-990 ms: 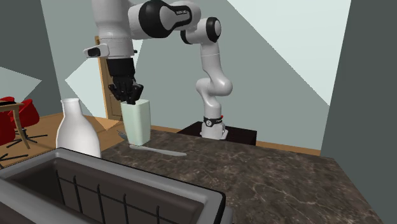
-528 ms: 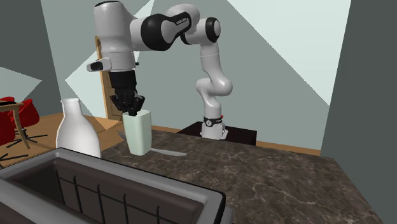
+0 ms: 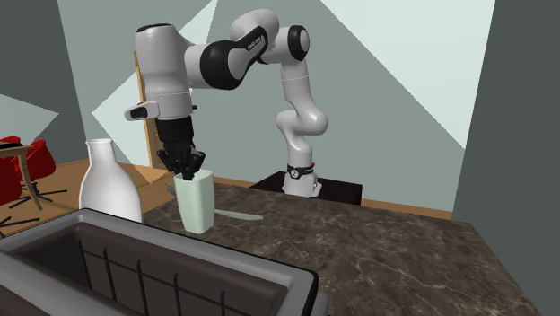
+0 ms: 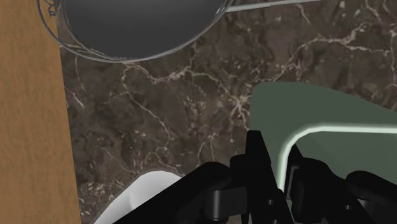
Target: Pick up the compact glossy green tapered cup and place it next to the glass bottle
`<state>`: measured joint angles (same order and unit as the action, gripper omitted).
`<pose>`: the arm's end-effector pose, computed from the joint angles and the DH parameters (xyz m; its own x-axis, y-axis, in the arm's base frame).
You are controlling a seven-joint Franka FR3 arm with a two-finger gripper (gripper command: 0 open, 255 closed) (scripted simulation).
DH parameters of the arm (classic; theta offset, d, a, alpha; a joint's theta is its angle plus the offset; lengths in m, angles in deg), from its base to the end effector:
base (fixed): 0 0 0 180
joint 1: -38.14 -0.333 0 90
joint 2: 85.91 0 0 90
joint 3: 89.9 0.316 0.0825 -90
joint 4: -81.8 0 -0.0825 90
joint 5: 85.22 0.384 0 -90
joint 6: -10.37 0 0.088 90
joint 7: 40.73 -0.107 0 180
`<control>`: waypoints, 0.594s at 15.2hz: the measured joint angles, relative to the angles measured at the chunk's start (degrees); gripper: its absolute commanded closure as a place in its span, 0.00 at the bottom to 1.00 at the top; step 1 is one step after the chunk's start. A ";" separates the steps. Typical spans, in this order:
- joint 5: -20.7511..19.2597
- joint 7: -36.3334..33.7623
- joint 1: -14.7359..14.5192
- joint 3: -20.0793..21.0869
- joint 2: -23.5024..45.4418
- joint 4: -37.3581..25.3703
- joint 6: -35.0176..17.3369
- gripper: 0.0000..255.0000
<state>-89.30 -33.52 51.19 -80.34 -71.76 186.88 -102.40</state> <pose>0.6062 -0.0469 0.3894 0.9896 0.0922 -0.1107 0.0936 -0.9956 0.0078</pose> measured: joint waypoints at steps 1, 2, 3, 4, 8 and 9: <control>-0.01 -0.02 -0.01 0.00 0.07 0.04 -0.12 1.00; -0.02 -0.03 -0.01 0.00 0.08 0.12 -0.21 1.00; -0.02 -0.05 -0.02 0.01 0.10 0.14 -0.25 1.00; -0.02 -0.05 -0.03 0.01 0.10 0.15 -0.27 1.00; -0.02 -0.06 -0.03 0.01 0.11 0.14 -0.29 0.00; -0.02 -0.06 -0.03 0.01 0.11 0.14 -0.29 0.00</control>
<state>-89.33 -33.58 51.16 -80.33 -71.65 187.02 -102.69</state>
